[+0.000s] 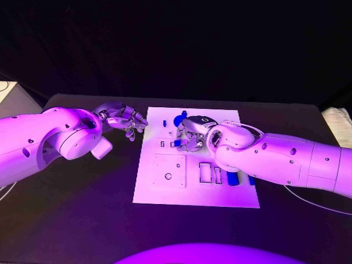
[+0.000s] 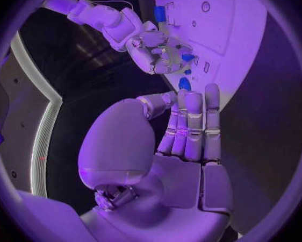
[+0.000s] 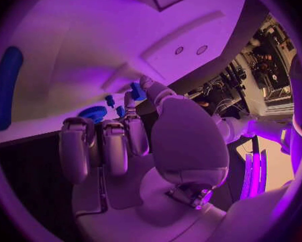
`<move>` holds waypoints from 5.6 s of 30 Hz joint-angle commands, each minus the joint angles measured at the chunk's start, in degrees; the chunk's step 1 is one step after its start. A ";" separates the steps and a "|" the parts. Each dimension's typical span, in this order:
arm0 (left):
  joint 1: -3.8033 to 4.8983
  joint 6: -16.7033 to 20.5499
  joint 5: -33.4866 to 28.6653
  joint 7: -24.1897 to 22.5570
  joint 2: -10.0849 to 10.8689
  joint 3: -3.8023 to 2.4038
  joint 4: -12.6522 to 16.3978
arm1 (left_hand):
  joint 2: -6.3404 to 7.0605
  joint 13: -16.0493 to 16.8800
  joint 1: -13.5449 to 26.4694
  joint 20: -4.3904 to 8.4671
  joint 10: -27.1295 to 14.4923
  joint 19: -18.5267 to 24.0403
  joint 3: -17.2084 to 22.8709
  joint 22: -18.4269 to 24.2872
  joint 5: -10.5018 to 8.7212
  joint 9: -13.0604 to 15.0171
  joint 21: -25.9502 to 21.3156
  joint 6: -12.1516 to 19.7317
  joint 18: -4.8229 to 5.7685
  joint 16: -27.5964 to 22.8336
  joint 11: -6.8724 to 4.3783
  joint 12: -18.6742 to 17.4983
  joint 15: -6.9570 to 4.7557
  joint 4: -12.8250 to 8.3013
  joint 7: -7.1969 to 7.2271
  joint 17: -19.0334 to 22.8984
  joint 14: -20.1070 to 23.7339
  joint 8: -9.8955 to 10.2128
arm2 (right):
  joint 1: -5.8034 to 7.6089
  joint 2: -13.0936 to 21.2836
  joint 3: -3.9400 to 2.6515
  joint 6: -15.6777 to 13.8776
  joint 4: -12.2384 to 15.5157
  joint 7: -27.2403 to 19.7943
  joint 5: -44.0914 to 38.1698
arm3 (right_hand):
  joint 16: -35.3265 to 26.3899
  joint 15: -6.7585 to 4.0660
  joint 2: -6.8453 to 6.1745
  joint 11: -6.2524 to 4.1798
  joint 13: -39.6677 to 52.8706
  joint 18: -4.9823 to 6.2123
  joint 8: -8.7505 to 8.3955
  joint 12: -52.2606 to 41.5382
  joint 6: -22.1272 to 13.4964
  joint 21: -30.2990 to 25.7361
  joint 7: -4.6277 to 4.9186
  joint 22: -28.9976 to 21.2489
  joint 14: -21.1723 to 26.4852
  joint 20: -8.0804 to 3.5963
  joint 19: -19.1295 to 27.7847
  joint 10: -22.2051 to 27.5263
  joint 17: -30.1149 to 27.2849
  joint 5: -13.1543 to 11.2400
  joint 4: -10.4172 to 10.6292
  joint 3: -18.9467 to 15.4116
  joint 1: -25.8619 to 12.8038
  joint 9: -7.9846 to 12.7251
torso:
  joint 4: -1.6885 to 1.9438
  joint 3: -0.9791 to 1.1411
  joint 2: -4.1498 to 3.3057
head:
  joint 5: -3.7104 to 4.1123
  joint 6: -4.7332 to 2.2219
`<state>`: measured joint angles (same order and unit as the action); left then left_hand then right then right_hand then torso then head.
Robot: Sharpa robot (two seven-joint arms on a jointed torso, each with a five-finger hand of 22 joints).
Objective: Assemble the parts on the task board
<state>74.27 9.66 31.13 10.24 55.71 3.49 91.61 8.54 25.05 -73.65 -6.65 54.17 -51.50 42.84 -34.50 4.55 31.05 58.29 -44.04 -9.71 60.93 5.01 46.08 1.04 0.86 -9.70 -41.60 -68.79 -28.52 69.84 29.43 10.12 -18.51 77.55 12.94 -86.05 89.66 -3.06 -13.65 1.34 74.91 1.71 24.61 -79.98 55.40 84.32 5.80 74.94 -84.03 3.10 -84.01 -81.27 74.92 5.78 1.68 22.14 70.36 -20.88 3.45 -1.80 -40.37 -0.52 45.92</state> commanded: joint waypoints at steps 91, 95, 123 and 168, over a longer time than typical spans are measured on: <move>0.03 -0.19 0.45 0.59 -0.03 -0.03 -0.44 | -0.08 -0.42 -1.16 -0.04 -0.18 -0.28 0.61 -0.49 0.22 -0.41 0.85 -0.51 -0.84 -0.32 -0.04 -0.01 -0.09 -1.14 -0.17 0.23 -0.12 -0.36 | -0.56 3.43 0.19 2.54 5.32 1.42 -0.66 | 0.34 0.36 0.75 -0.25 5.83 -0.56 0.66 -0.52 0.42 -0.01 -0.41 13.22 -5.97 0.26 -4.26 -0.39 15.08 0.52 0.40 -0.75 0.56 0.10 | 0.01 0.00 0.01 | 0.24 0.17; 0.03 -0.20 0.45 0.61 -0.04 -0.03 -0.47 | -0.08 -0.42 -1.16 -0.04 -0.18 -0.28 0.61 -0.49 0.22 -0.41 0.85 -0.51 -0.84 -0.32 -0.04 -0.01 -0.09 -1.14 -0.17 0.23 -0.12 -0.36 | -0.56 3.53 0.20 2.50 5.51 1.33 -0.71 | 0.34 0.35 0.80 -0.27 5.82 -0.57 0.67 -0.51 0.45 0.02 -0.44 13.24 -5.97 0.26 -4.28 -0.39 15.08 0.54 0.42 -0.74 0.65 0.11 | 0.01 -0.03 -0.03 | 0.20 0.25; 0.03 -0.31 0.49 1.00 -0.07 -0.02 -0.55 | -0.05 -0.57 -1.06 -0.04 -0.21 -0.18 0.75 -0.67 0.19 -0.59 1.12 -0.49 -0.82 -0.37 0.02 0.05 -0.05 -1.30 -0.24 0.34 -0.12 -0.38 | -0.56 4.50 0.19 1.74 6.50 2.44 -1.67 | 0.34 0.22 1.50 -0.41 5.94 -0.60 0.75 -0.62 0.64 0.19 -0.58 13.30 -5.97 0.17 -4.35 -0.58 15.08 0.51 0.81 -0.48 1.01 0.25 | -0.08 -0.02 0.01 | 0.16 0.05; 1.40 -6.61 8.77 12.00 -10.53 -0.02 -7.42 | 2.98 -0.15 6.07 2.33 9.75 -15.45 -10.53 -17.68 0.15 -1.23 12.45 -5.32 2.26 19.41 -3.56 6.88 -3.15 11.59 3.78 -27.37 -15.65 -4.65 | 8.23 16.91 -1.56 -8.31 8.63 -18.15 44.32 | -1.85 1.80 1.84 1.61 3.56 1.06 -3.44 2.12 -3.74 -8.78 1.84 10.52 -5.07 1.45 -1.74 1.84 11.87 2.41 4.12 -0.96 0.15 2.23 | -0.86 1.16 2.74 | -0.40 -0.83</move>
<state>75.54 6.53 36.39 17.97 45.45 3.52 84.47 11.63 24.86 -67.38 -4.50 63.50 -66.57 32.42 -52.15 4.54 29.73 70.47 -49.07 -7.89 80.03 1.47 52.66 -1.93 12.40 -5.93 -68.87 -83.86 -32.92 78.05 46.25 8.57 -26.07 86.21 -1.88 -47.60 88.01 -1.52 -11.68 2.98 74.91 1.71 21.43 -78.02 51.90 75.71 7.66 74.93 -83.93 4.33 -84.00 -79.81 74.95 7.98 5.42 21.14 70.81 -18.69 2.69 -0.87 -38.03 -0.66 45.03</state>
